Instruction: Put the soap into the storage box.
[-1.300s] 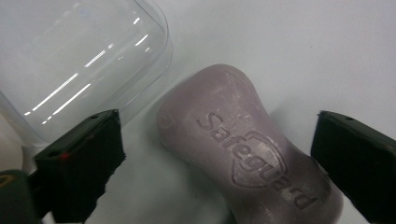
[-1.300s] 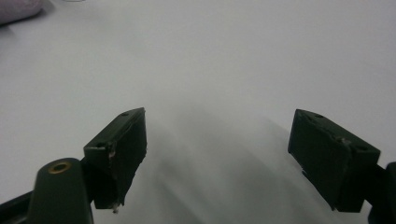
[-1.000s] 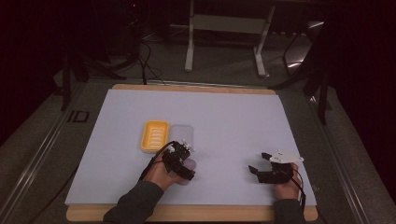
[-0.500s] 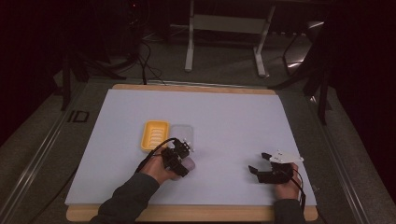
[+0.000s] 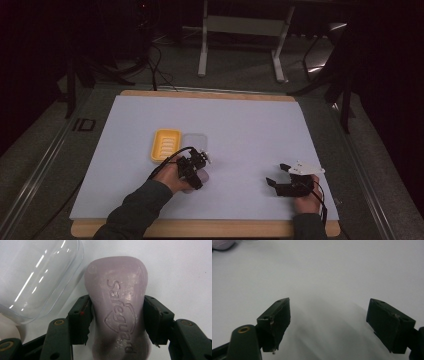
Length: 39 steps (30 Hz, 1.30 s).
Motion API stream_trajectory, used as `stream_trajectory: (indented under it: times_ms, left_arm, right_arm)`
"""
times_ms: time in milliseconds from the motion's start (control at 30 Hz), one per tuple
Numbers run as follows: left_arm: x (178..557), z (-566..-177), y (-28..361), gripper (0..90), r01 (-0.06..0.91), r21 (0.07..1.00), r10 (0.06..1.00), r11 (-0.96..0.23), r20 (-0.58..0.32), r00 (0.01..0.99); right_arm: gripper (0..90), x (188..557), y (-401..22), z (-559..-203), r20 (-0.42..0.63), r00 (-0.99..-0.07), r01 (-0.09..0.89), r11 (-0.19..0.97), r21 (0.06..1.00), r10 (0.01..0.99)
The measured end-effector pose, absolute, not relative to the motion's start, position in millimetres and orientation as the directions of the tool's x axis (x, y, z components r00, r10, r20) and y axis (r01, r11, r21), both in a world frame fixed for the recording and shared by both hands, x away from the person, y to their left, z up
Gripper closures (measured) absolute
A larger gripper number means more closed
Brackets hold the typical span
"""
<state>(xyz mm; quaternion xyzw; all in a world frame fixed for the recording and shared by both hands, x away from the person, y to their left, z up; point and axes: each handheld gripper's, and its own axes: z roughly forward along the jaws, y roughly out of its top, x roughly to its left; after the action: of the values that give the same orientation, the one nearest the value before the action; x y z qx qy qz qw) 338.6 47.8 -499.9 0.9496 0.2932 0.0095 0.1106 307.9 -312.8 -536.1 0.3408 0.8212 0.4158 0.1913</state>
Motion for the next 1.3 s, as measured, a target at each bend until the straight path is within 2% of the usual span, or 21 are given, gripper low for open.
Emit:
stream_trajectory:
  times_ms: [233, 1300]
  left_arm:
    - [338.1, -499.3, 46.4, 49.4, 0.542, 0.210, 0.550, -0.814, -0.025, 0.835]
    - [339.1, -491.8, 51.8, 50.1, 0.532, 0.220, 0.543, -0.817, -0.013, 0.839]
  right_arm:
    - [19.1, 307.8, -312.8, -536.1, -0.031, -0.694, 0.400, 0.421, 0.814, 0.719]
    - [19.1, 307.9, -313.0, -536.1, -0.027, -0.695, 0.401, 0.419, 0.814, 0.718]
